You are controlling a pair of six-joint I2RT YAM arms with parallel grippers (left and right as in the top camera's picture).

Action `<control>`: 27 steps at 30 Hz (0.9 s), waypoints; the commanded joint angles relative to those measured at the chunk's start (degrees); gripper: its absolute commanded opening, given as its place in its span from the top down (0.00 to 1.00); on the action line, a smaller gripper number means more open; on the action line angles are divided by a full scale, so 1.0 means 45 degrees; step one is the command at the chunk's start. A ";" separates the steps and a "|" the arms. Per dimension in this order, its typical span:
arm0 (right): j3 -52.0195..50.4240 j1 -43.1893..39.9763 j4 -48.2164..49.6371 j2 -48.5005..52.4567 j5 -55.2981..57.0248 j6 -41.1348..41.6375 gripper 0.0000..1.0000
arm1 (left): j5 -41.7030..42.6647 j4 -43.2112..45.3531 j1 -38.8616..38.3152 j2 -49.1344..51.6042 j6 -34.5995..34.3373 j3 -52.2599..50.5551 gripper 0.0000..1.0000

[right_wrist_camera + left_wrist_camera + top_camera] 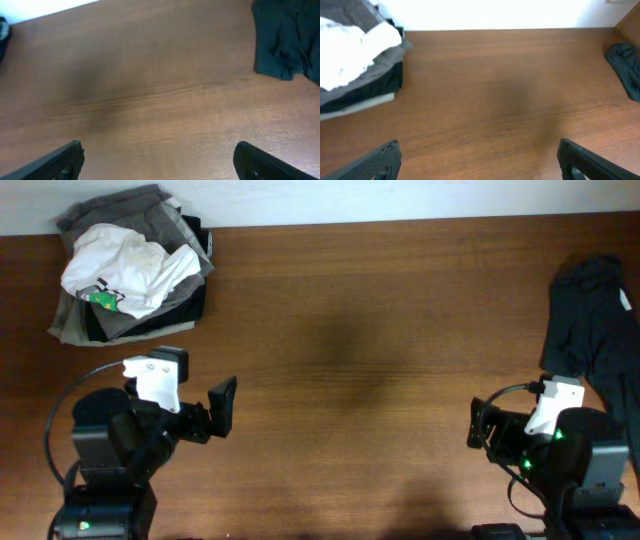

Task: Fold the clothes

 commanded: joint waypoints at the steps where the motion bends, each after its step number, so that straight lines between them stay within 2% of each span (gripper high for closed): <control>1: -0.0131 -0.0058 0.0233 0.0432 0.0466 0.0107 0.01 | -0.0087 0.0160 -0.0063 0.0083 0.0063 -0.0209 0.01; 7: -0.0131 -0.0058 0.0656 0.0913 0.0413 0.0117 0.01 | -0.0087 0.0107 -0.0063 0.0238 0.0063 -0.0209 0.01; 12: -0.0131 -0.0053 0.2220 0.0913 -0.0039 0.0112 0.01 | -0.0087 0.0102 -0.0063 0.0233 0.0063 -0.0209 0.01; 27: -0.0131 -0.0034 0.2171 0.1404 0.0097 0.0058 0.01 | -0.0087 -0.0194 -0.0063 0.0238 0.0063 -0.0209 0.01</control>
